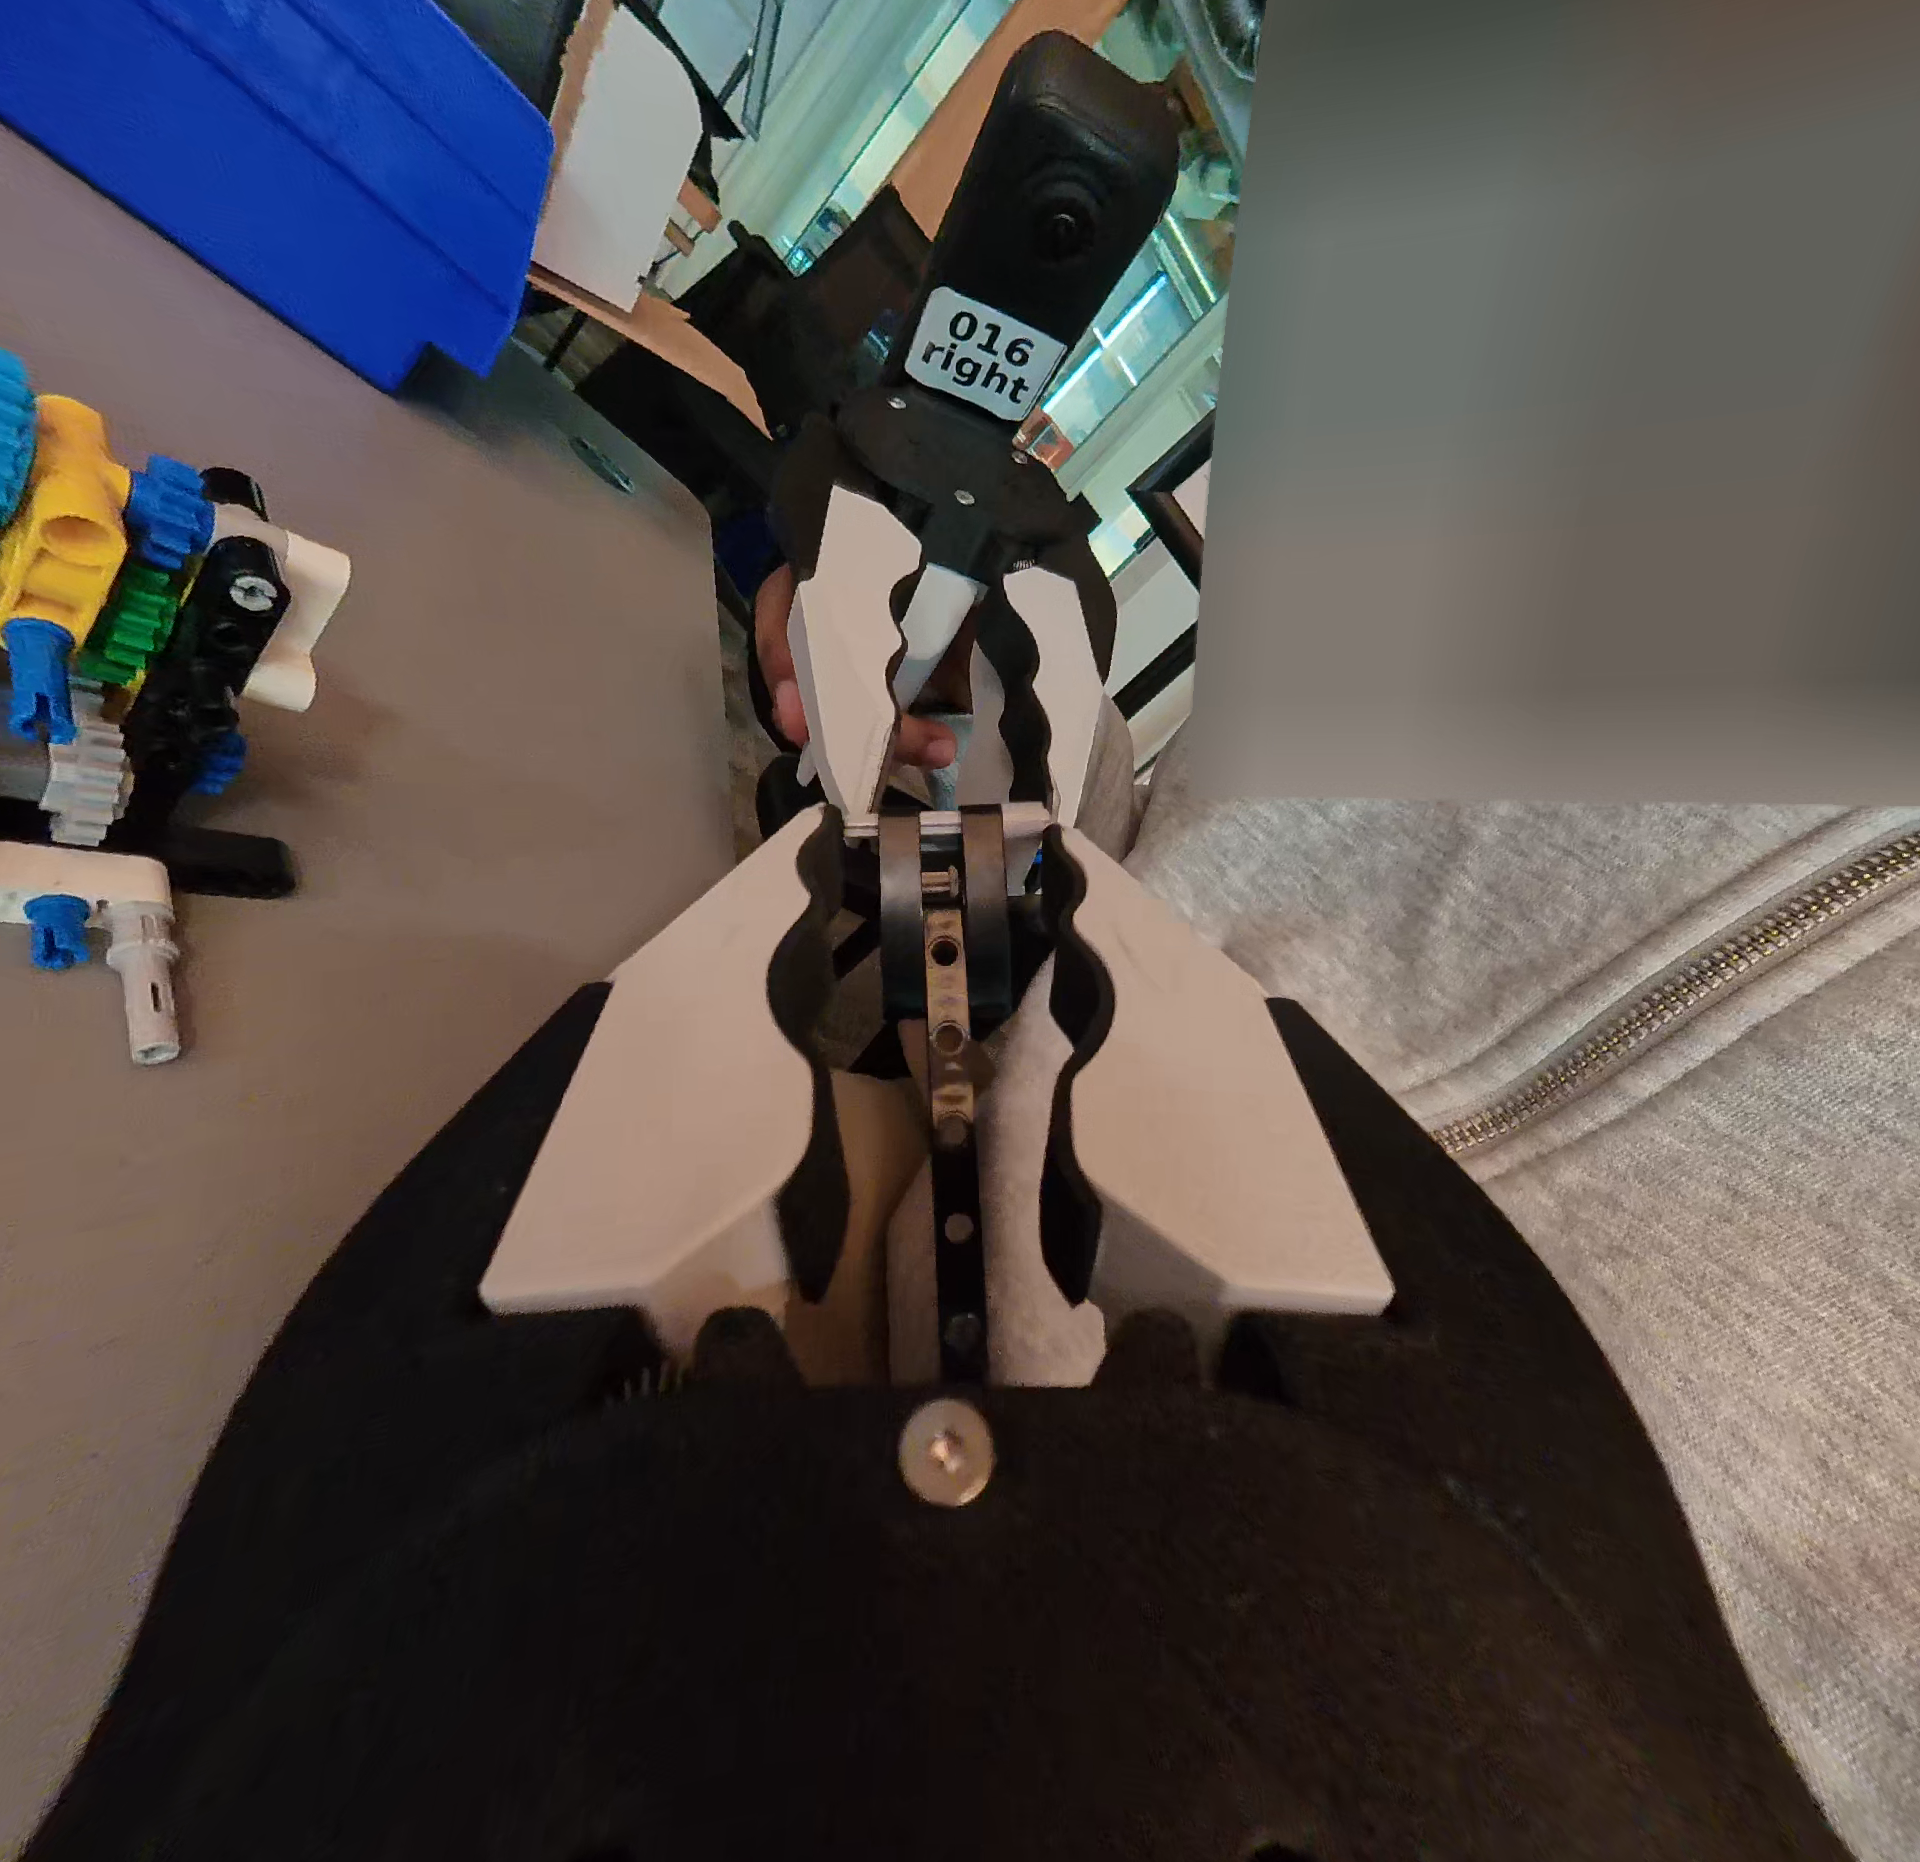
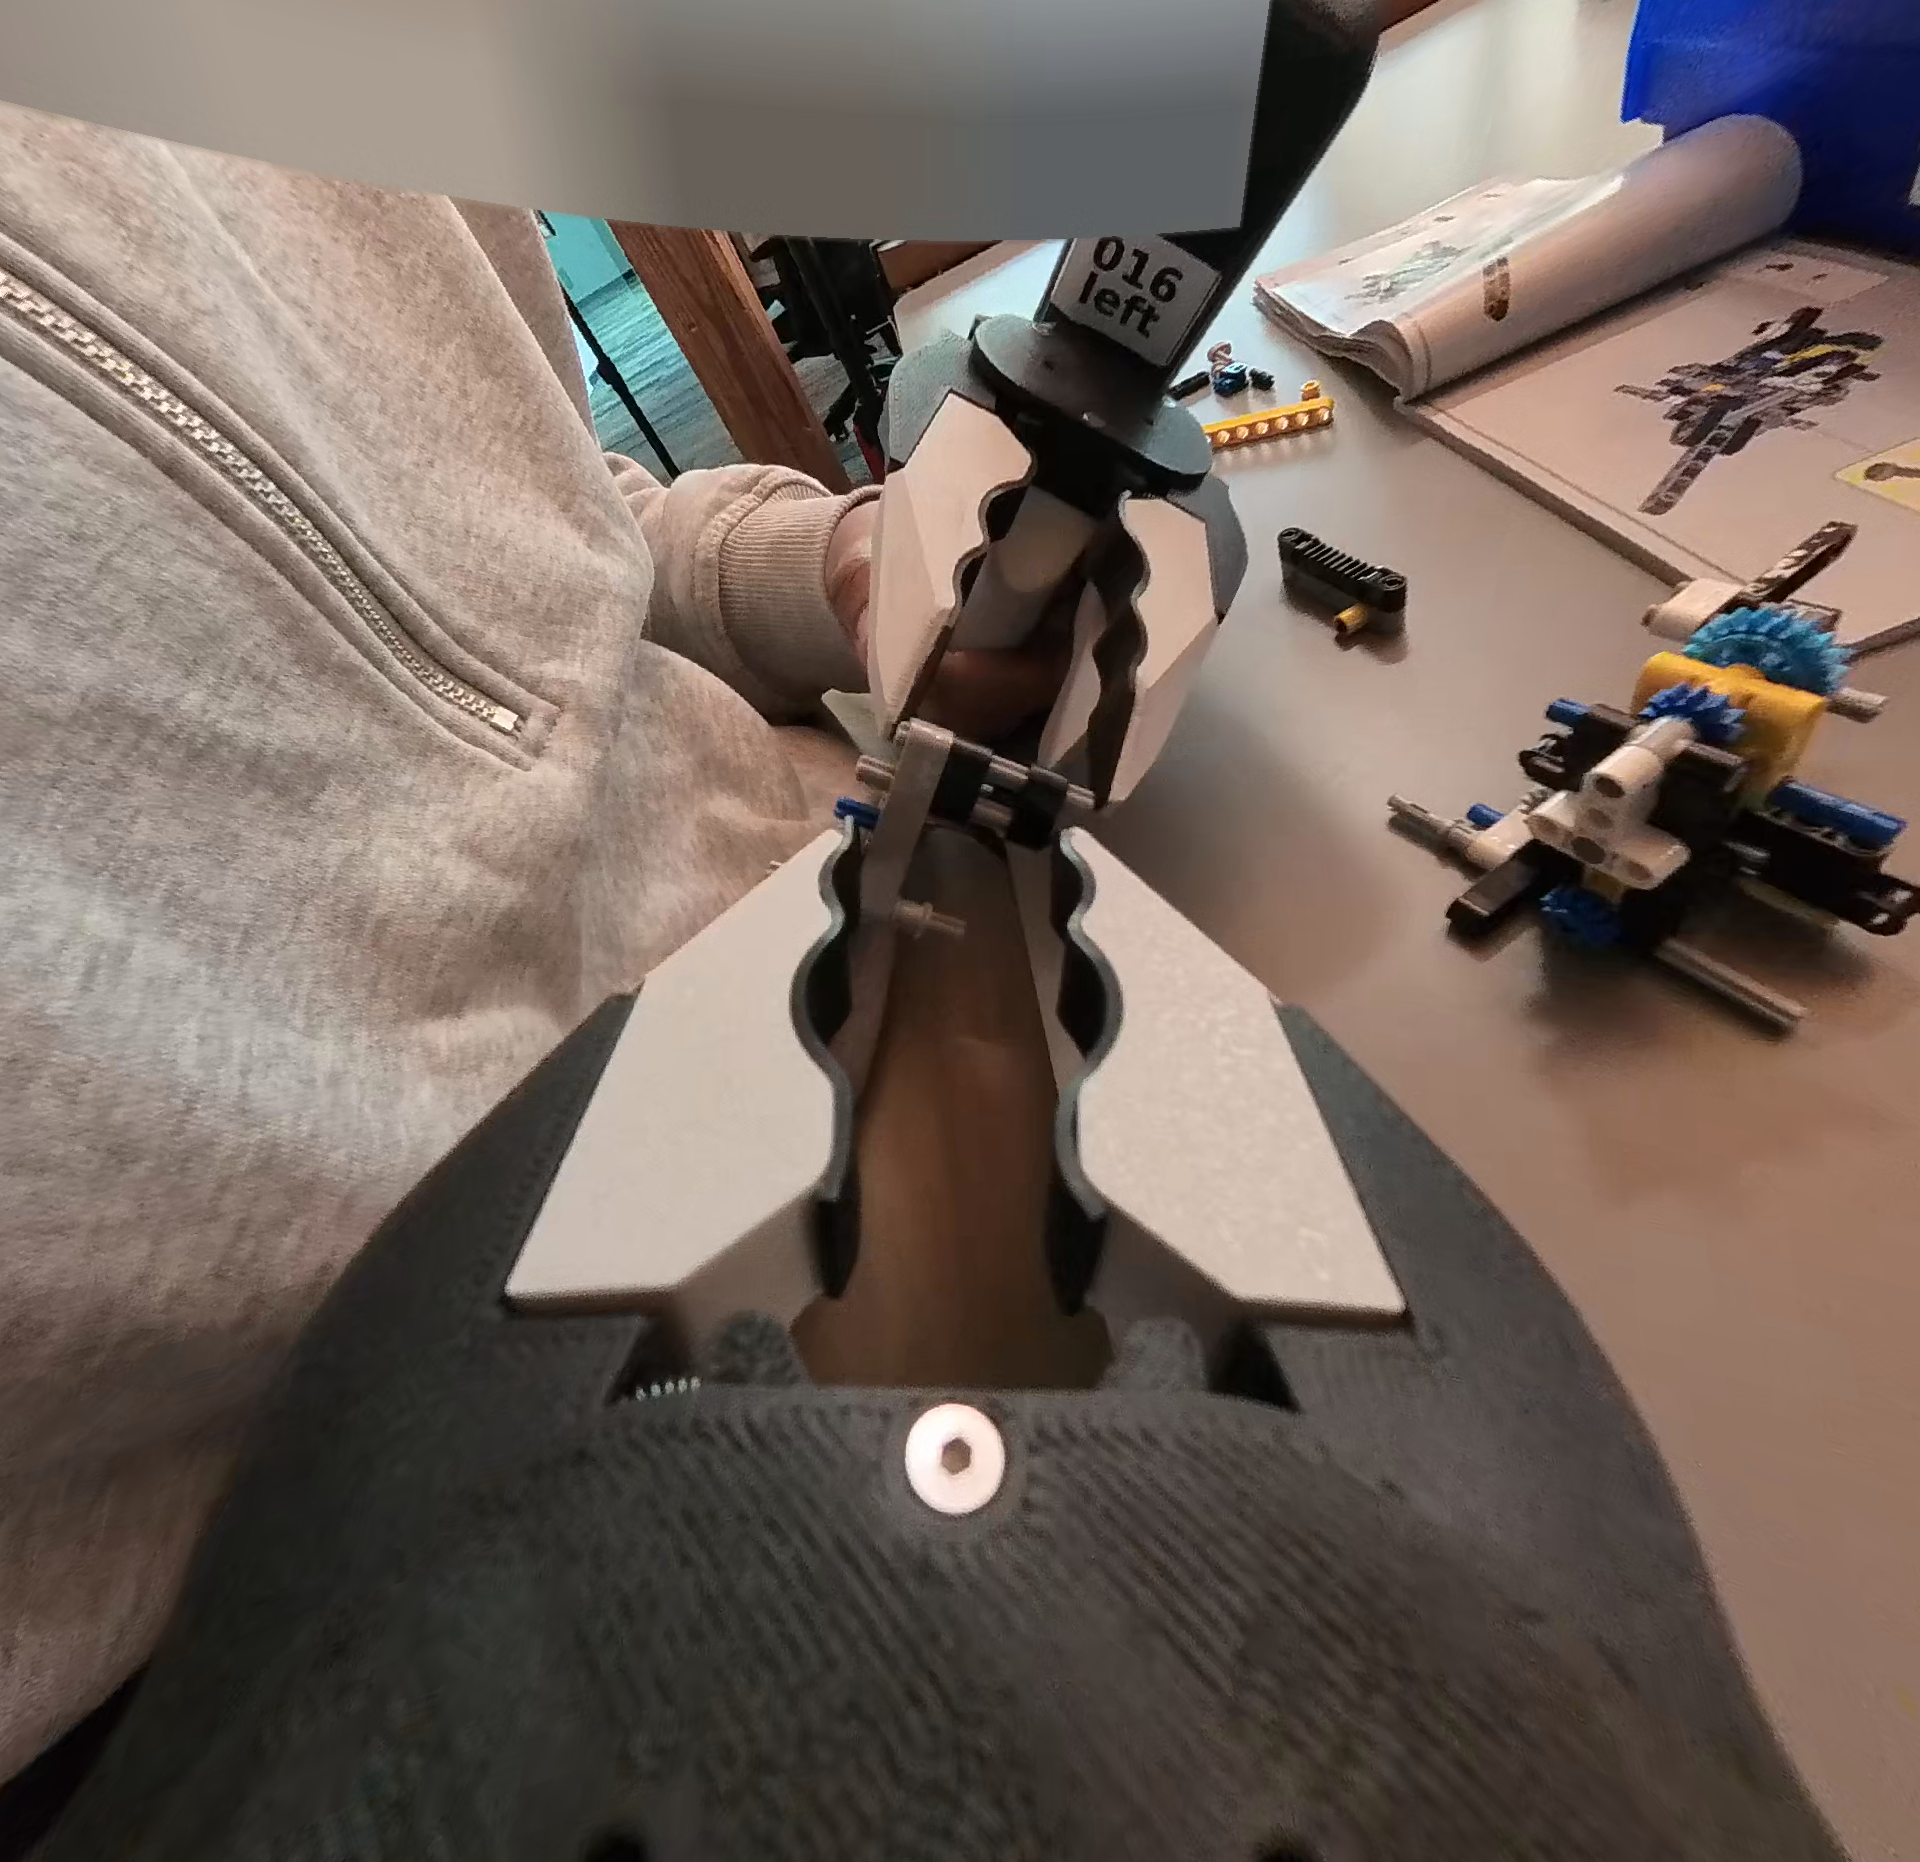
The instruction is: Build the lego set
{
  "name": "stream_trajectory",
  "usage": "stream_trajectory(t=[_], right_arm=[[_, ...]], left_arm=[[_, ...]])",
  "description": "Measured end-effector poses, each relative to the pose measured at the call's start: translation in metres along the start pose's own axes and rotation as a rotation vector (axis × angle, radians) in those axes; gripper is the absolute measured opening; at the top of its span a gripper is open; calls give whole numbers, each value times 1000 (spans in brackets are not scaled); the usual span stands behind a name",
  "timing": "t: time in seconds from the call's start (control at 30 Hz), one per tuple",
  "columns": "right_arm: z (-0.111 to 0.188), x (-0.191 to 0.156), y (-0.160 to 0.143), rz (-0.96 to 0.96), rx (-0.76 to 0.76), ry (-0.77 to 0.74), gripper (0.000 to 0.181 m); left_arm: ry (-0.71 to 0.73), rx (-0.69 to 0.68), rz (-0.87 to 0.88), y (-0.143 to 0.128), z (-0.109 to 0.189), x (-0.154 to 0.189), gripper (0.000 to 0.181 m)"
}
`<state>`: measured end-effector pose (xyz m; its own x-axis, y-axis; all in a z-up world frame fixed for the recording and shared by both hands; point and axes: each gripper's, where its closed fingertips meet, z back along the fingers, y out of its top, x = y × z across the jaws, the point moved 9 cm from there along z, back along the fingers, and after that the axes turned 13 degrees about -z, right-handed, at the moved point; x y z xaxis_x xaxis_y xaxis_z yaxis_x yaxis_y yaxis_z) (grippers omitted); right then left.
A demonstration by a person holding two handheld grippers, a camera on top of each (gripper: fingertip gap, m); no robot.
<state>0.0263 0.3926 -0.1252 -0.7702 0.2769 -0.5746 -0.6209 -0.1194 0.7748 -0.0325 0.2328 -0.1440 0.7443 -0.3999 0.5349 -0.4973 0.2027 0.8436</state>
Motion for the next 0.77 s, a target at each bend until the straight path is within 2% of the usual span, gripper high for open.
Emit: stream_trajectory(t=[0.47, 0.77], right_arm=[[1, 0, 2, -29, 32, 32, 35], [3, 4, 3, -66, 61, 28, 35]], left_arm=[[-8, 24, -15, 0, -2, 2, 34], [4, 88, 86, 0, -3, -3, 34]])
